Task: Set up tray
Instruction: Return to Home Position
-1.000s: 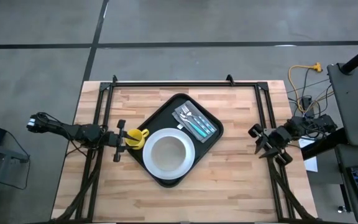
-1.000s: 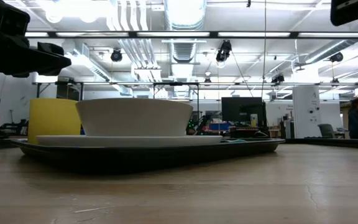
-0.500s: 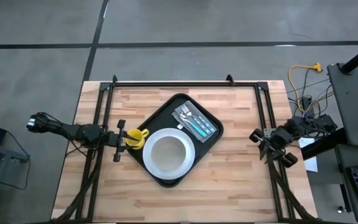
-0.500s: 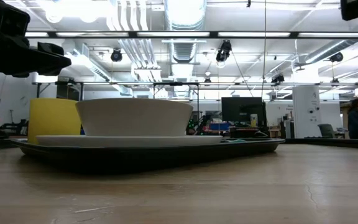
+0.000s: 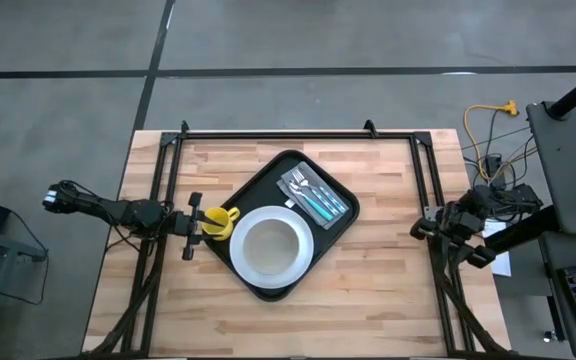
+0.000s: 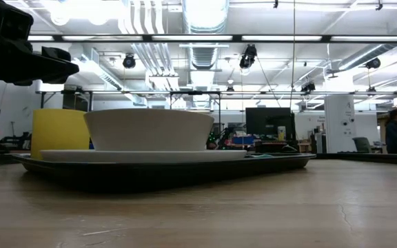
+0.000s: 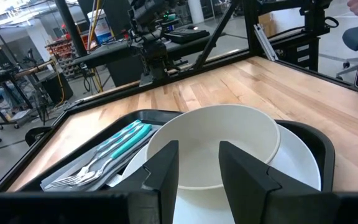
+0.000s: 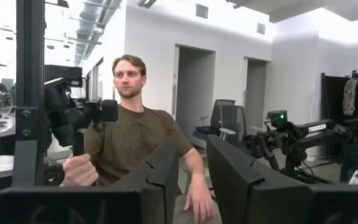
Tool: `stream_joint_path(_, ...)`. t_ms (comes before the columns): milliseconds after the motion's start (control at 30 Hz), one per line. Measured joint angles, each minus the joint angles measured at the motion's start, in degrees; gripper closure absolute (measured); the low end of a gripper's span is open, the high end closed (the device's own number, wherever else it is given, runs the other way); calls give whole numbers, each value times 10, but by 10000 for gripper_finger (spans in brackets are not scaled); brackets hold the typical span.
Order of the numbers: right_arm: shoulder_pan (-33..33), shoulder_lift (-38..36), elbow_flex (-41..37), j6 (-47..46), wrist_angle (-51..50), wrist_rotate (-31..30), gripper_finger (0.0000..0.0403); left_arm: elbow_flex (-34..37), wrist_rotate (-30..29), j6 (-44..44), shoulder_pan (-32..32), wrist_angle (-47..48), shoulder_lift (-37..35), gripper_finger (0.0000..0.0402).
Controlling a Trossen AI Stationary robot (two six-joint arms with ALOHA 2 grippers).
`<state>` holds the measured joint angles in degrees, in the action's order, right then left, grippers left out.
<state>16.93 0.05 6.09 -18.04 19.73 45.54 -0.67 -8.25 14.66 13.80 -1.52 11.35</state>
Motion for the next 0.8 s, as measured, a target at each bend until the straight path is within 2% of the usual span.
stream_joint_path(233,0,0,0,0,0,0,334,0,0,0,0,0,0,301)
stream_joint_path(667,-1,1,0,10,-4,-6,318,0,0,0,0,0,0,301)
stream_joint_path(733,-1,0,0,22,-10,-27,319,0,0,0,0,0,0,301)
stream_joint_path(800,-1,0,0,36,-21,-92,322,0,0,0,0,0,0,301)
